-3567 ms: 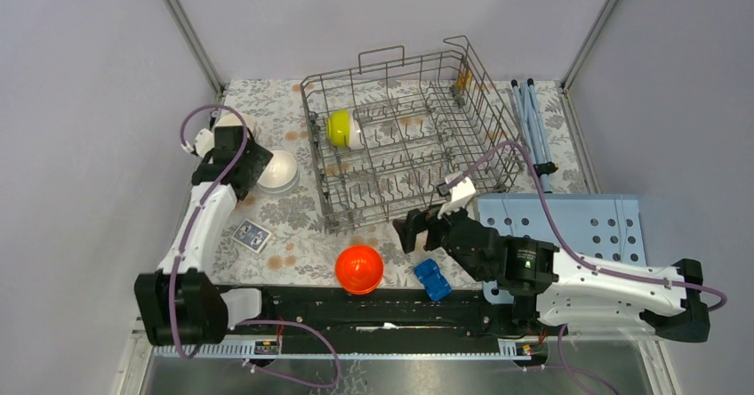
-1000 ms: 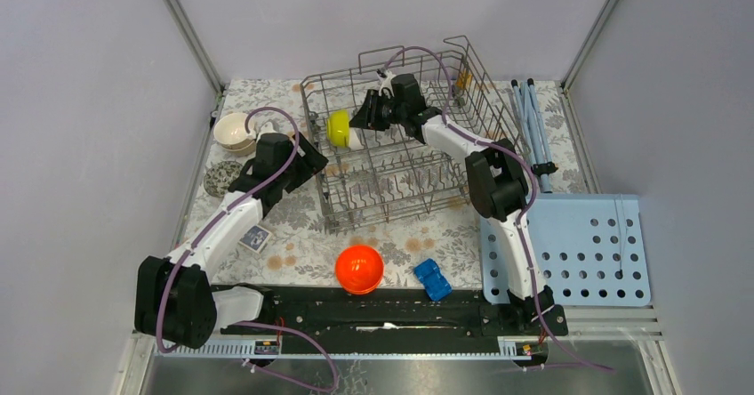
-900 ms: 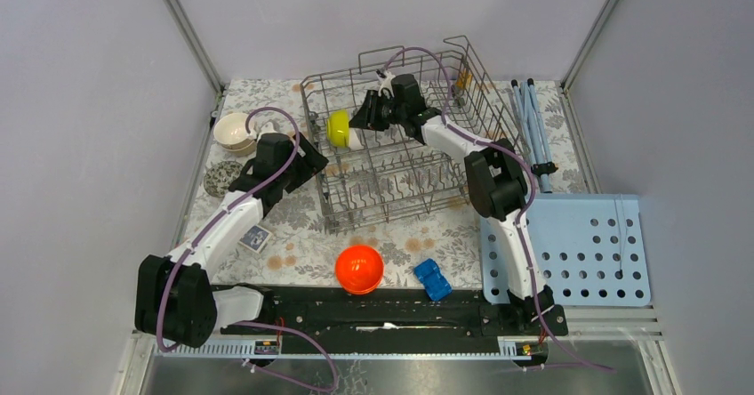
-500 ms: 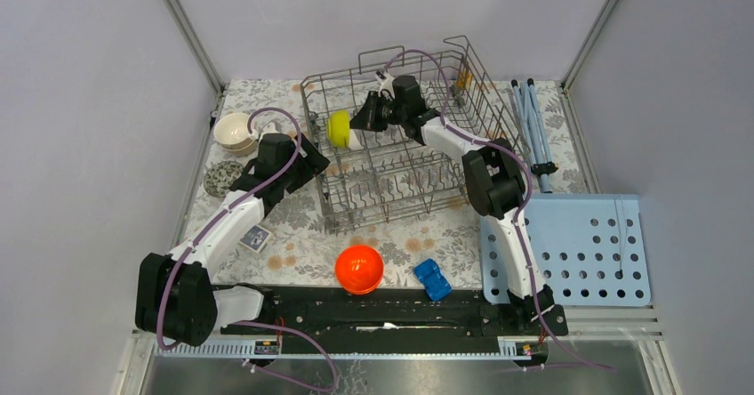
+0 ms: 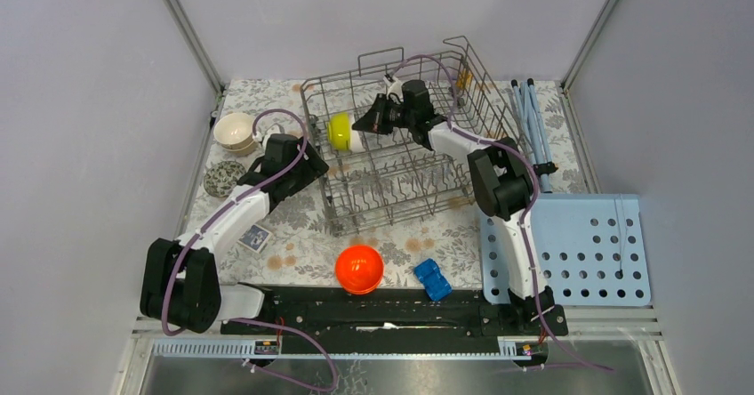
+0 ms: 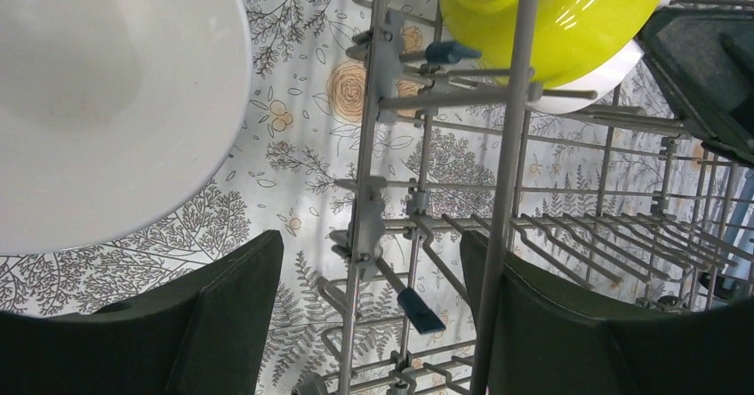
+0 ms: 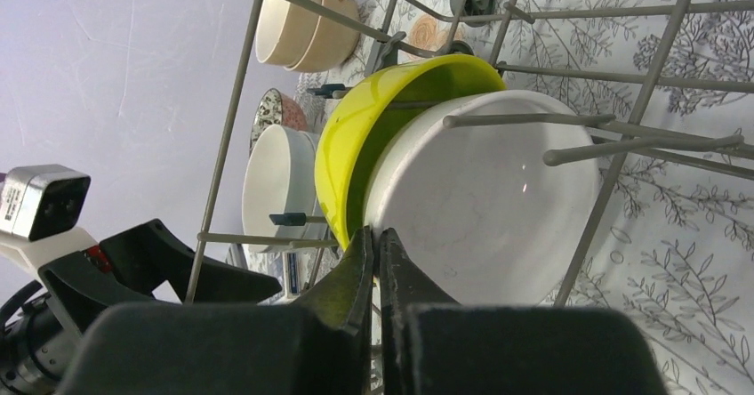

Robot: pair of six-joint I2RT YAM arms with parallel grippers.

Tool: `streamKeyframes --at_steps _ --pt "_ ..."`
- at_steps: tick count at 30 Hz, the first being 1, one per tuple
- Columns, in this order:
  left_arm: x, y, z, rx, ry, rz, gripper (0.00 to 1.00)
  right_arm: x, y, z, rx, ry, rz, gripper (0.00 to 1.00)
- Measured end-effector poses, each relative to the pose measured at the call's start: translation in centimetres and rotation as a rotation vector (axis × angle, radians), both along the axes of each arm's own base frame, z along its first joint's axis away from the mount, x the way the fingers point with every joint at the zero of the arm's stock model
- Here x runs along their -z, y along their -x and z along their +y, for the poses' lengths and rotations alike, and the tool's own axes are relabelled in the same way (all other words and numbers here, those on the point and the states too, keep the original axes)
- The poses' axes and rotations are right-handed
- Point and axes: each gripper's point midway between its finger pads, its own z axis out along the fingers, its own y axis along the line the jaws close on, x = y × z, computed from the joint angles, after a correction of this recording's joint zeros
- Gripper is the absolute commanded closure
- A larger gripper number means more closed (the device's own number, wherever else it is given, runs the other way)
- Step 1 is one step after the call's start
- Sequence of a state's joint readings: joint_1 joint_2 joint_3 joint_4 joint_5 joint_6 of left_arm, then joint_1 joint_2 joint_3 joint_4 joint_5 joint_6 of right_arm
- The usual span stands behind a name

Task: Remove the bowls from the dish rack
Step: Pick up the bowl from the dish rack.

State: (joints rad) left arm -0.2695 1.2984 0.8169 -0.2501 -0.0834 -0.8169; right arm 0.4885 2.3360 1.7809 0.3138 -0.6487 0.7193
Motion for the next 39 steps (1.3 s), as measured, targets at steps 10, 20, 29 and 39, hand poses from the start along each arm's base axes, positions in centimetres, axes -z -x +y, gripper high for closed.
streamKeyframes --at_steps 10,20,29,39 --pt "-0.5 -0.2 -0.4 0.009 0.000 -0.011 0.25 -1.0 1.2 -1.4 0.003 -0.080 0.045 1.00" --pt "-0.3 -0.8 -0.4 0.003 -0.004 -0.011 0.27 -1.7 1.0 -2.2 0.037 -0.188 0.119 1.00" --pt "-0.1 -1.1 -0.4 -0.003 -0.010 -0.009 0.27 -3.6 0.8 -3.0 0.052 -0.314 0.182 1.00" --pt "-0.1 -1.1 -0.4 -0.003 -0.010 -0.009 0.27 -4.2 0.7 -3.3 0.058 -0.350 0.216 1.00"
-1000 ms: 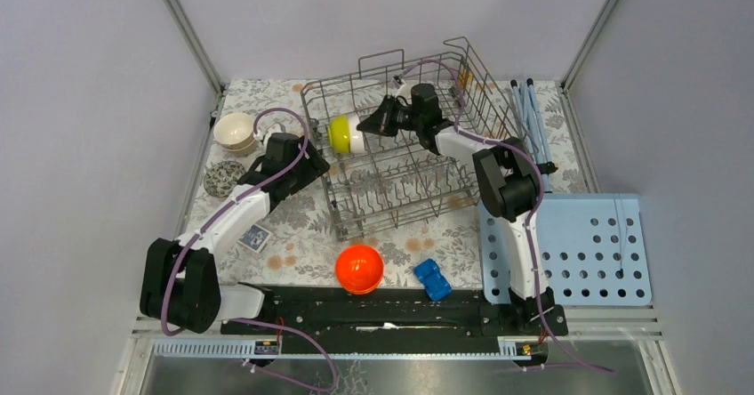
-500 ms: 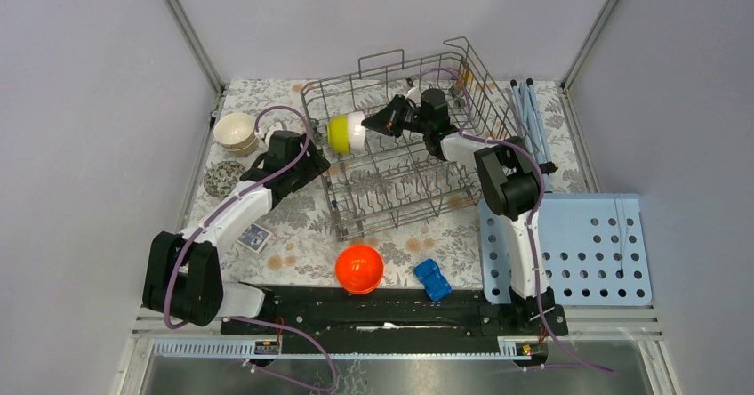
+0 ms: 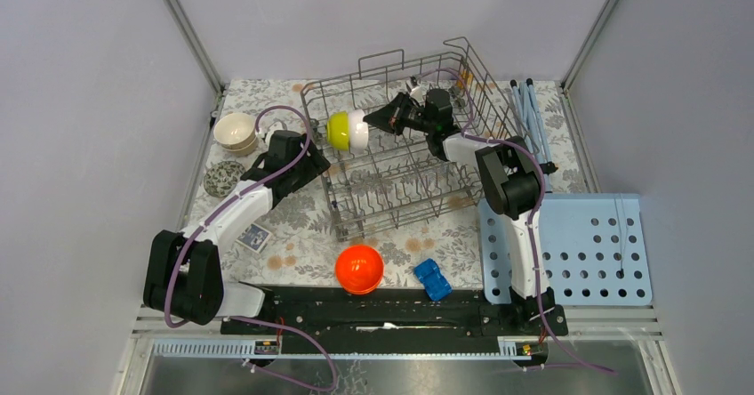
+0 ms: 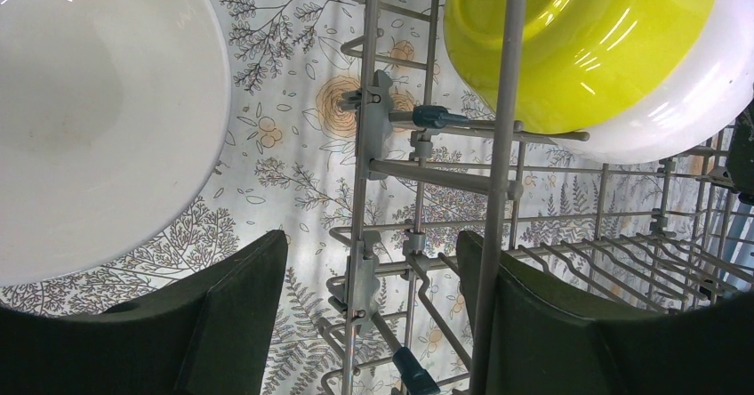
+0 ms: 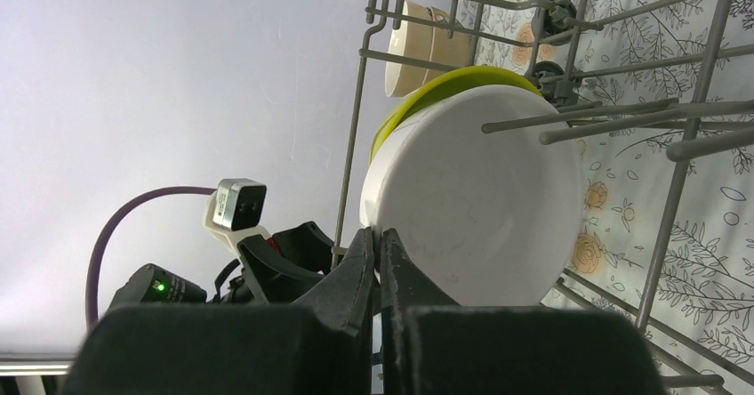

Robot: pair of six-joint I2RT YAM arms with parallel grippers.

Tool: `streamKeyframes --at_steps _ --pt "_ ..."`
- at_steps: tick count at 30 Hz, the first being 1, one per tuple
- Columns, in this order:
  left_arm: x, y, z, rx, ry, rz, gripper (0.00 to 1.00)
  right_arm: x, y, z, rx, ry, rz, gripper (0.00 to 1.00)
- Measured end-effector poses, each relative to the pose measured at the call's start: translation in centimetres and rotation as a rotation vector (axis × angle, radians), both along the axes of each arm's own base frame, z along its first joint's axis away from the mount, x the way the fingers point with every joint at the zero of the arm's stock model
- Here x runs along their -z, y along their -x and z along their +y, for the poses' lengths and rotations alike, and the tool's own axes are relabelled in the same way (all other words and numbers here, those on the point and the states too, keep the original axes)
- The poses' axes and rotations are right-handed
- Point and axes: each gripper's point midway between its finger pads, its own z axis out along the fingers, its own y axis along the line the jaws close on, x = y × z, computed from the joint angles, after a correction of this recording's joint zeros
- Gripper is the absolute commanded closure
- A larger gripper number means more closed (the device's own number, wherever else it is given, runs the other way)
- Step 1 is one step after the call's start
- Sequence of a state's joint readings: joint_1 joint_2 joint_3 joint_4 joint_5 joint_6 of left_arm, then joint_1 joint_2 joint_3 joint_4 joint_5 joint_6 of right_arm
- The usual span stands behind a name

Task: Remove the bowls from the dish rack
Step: Pick up the bowl from the dish rack.

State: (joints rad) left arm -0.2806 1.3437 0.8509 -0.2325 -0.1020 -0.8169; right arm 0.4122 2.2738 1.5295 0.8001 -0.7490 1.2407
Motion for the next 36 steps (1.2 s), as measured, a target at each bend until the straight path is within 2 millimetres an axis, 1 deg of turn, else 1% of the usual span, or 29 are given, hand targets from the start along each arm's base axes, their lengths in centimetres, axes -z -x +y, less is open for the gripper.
streamKeyframes --at_steps 8,13,19,21,22,26,27,30,31,33,36 --pt "0.0 0.0 0.0 0.000 0.000 0.000 0.27 -0.1 0.0 -0.1 0.008 -0.018 0.019 1.00" --pt "0.0 0.0 0.0 0.000 0.000 0.000 0.27 0.1 0.1 -0.2 0.006 -0.009 0.012 1.00" --pt "0.0 0.0 0.0 0.001 0.001 0.000 0.27 0.4 0.9 -0.6 0.003 0.035 -0.028 1.00" --pt "0.0 0.0 0.0 0.001 0.001 0.001 0.27 0.2 1.2 -0.7 -0.005 0.043 -0.050 1.00" --pt "0.1 0.0 0.0 0.001 0.001 0.002 0.27 -0.2 1.6 -0.7 -0.017 0.040 -0.059 1.00" --pt "0.1 -0.1 0.0 -0.002 0.002 0.000 0.27 -4.4 3.2 -0.8 -0.069 0.010 -0.147 1.00" --pt "0.1 -0.2 -0.1 -0.002 0.002 -0.001 0.27 -6.0 3.7 -0.9 -0.083 -0.002 -0.181 1.00" --pt "0.1 -0.2 0.0 -0.003 0.001 -0.001 0.27 -8.9 4.9 -1.2 -0.106 -0.020 -0.249 1.00" --pt "0.1 -0.2 0.0 -0.004 0.001 -0.002 0.27 -9.6 5.1 -1.2 -0.107 -0.023 -0.268 1.00" --pt "0.1 -0.2 0.0 -0.005 0.001 -0.001 0.27 -10.4 5.3 -1.3 -0.107 -0.026 -0.288 1.00" --pt "0.1 -0.2 0.0 -0.005 0.001 -0.002 0.27 -10.2 5.3 -1.4 -0.107 -0.018 -0.291 1.00"
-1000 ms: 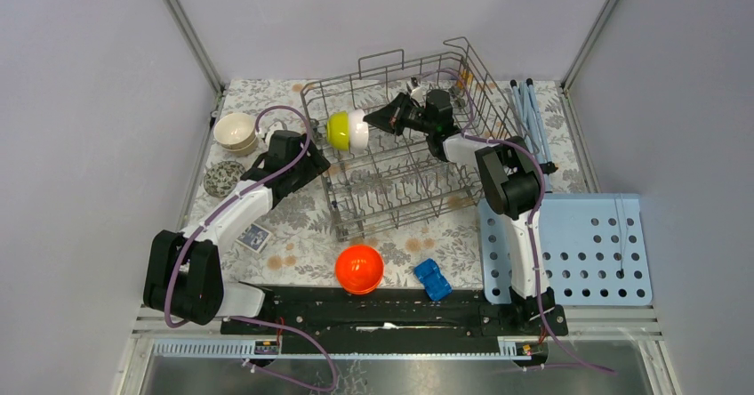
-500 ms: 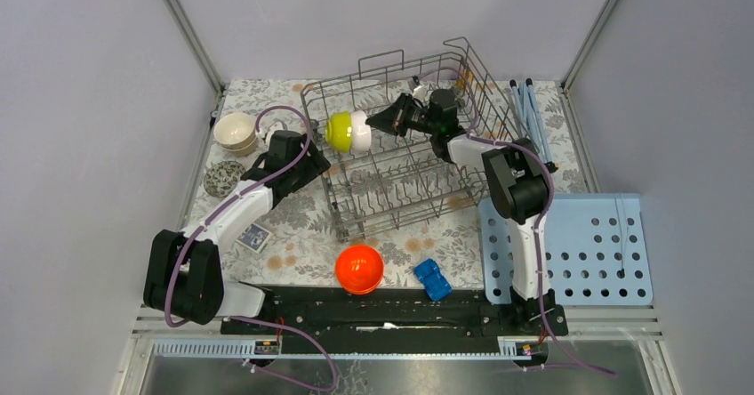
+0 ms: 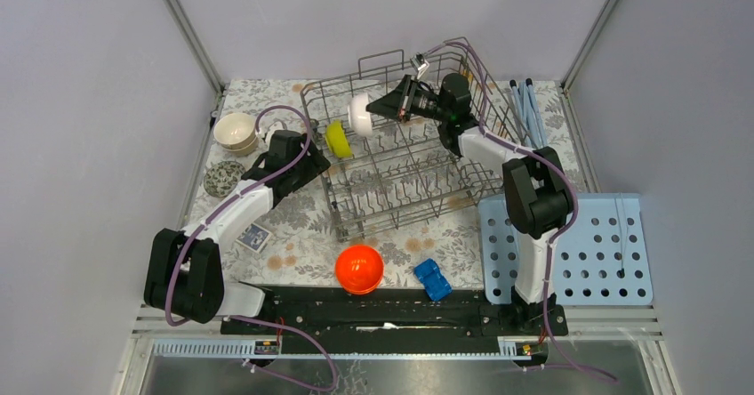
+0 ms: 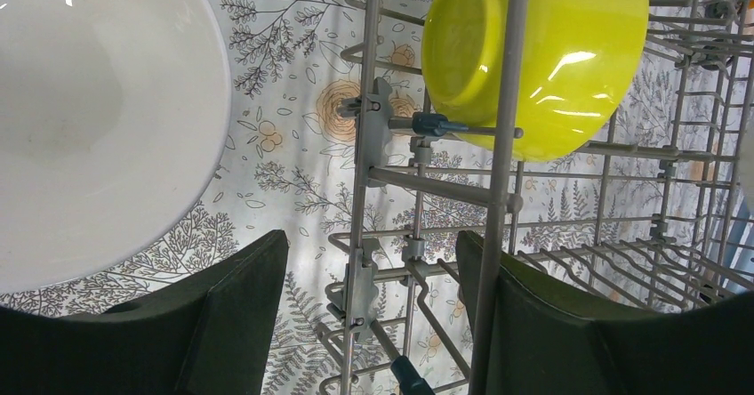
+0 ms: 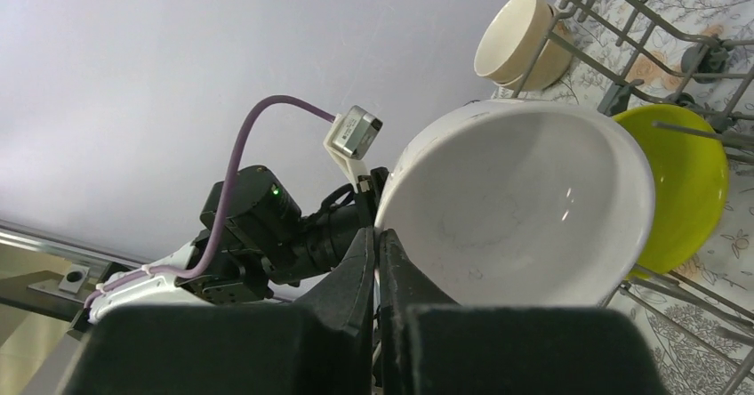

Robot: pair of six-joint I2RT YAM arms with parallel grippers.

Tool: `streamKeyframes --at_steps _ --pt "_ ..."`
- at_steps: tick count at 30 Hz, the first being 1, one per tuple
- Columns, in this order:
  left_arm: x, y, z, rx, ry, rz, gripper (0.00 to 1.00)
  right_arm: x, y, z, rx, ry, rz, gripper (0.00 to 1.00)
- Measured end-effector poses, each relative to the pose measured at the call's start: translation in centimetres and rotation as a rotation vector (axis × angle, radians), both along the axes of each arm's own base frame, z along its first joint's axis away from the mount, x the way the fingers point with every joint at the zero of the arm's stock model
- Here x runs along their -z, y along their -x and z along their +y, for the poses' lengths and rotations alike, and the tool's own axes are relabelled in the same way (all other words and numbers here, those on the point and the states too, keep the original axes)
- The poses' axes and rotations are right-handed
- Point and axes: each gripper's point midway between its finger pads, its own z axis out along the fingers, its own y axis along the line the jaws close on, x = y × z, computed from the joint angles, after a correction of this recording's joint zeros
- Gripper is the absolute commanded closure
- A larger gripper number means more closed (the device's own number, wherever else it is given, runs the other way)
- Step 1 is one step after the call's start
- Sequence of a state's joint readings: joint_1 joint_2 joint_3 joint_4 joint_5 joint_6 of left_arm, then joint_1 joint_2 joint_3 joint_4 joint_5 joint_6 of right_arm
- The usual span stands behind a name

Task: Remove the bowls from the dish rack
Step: Pick up the bowl from the dish rack.

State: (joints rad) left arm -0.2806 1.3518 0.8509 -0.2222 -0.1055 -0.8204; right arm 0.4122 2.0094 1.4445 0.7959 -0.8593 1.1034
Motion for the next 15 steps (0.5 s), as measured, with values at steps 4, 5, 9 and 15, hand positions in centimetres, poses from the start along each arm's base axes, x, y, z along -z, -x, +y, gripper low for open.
streamKeyframes --at_steps 4,5,9,15 --pt "0.0 0.0 0.0 0.000 0.000 0.001 0.27 0.9 0.1 -0.1 0.003 0.020 0.011 1.00" --pt "0.0 0.0 0.0 0.001 0.000 0.001 0.27 1.0 0.1 -0.1 0.004 0.026 0.013 1.00" --pt "0.0 0.1 0.0 0.000 0.000 0.001 0.27 1.3 0.6 -0.4 0.011 0.066 0.007 1.00" --pt "-1.0 0.8 0.2 0.000 0.002 -0.005 0.23 -2.1 2.6 -1.0 0.035 0.112 -0.096 1.00"
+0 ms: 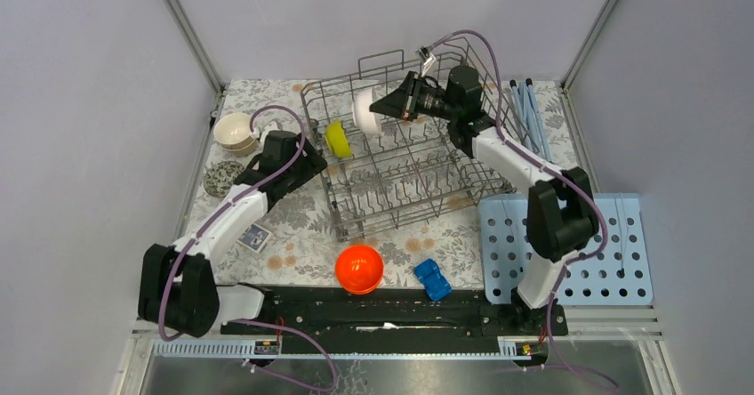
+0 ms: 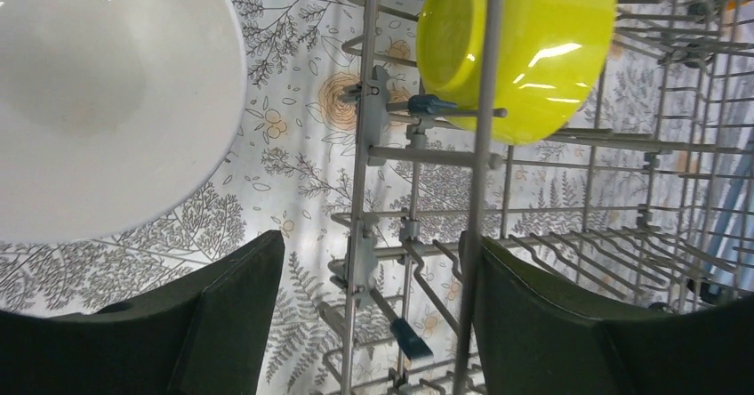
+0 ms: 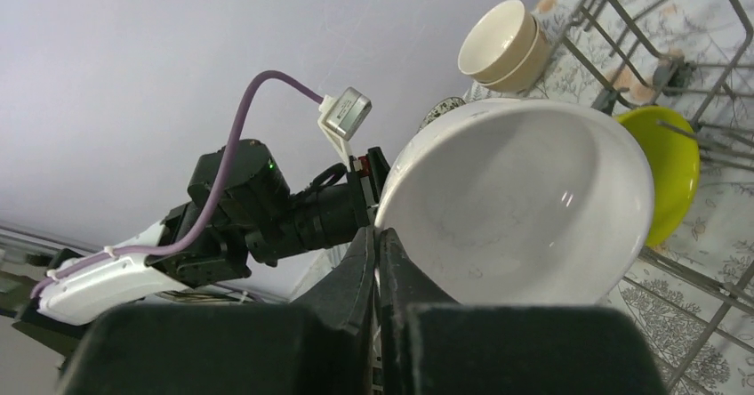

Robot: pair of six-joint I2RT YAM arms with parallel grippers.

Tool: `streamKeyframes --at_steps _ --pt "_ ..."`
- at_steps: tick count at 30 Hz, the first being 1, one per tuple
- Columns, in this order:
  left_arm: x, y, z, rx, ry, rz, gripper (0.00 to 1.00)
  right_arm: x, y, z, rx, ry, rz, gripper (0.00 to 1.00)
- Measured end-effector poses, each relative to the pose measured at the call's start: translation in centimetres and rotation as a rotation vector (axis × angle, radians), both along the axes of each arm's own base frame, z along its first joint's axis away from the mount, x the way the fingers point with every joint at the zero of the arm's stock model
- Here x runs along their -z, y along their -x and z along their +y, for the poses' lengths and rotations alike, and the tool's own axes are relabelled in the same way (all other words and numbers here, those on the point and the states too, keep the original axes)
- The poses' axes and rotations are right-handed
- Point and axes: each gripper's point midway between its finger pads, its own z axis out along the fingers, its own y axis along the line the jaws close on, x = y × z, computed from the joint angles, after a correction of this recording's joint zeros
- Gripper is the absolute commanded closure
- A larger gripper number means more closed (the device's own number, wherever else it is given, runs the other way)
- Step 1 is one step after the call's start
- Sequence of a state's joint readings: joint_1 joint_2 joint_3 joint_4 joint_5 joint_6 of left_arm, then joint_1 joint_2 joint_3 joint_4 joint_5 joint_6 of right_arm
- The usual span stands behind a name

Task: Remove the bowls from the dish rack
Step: Pick up the bowl from the dish rack, then place the bowl at the center of the board.

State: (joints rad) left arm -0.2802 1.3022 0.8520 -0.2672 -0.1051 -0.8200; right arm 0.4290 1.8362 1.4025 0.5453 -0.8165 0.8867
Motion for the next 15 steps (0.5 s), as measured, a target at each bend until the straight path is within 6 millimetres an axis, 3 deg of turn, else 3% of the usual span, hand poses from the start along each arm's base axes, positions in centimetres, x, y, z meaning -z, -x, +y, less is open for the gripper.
streamKeyframes --at_steps 7,15 --pt "-5.5 1.2 0.8 -0.013 0.020 -0.105 0.18 -5.8 5.3 0.6 0.008 0.054 -0.191 1.00" --pt "-12.2 3.1 1.7 -0.008 0.029 -0.272 0.06 -9.1 13.4 1.8 0.002 0.162 -0.365 1.00"
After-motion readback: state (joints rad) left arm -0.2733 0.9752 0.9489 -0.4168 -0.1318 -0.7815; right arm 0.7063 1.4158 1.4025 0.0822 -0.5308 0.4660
